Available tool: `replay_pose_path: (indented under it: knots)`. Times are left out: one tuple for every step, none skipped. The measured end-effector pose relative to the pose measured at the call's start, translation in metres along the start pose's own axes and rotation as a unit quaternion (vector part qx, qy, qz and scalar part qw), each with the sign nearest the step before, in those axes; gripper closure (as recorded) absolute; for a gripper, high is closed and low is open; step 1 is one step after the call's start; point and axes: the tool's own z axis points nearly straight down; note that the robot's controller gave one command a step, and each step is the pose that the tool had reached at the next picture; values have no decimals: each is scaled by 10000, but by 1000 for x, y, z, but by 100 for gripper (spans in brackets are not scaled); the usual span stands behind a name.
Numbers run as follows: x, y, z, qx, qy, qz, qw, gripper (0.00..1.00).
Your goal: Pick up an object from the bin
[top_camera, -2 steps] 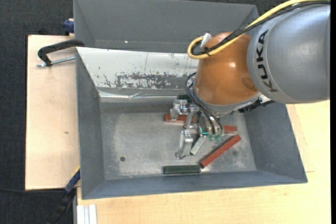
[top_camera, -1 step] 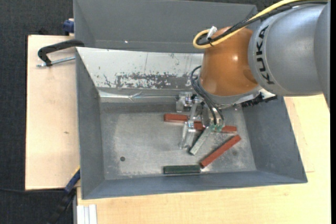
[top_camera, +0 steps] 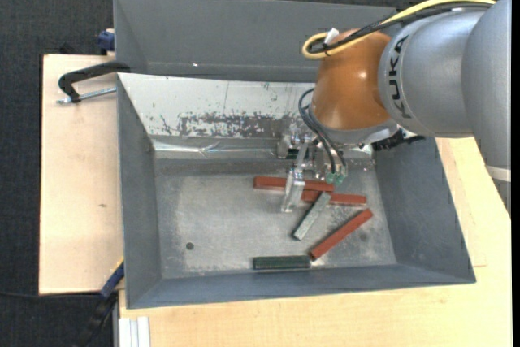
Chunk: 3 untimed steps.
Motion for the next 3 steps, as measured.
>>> replay_pose_path:
  knots:
    - [35, -18, 20, 10, 43, 1006, 9949, 100]
    - [35, -18, 20, 9, 42, 1007, 9949, 100]
    - [30, -9, -112, 8, 25, 983, 9951, 100]
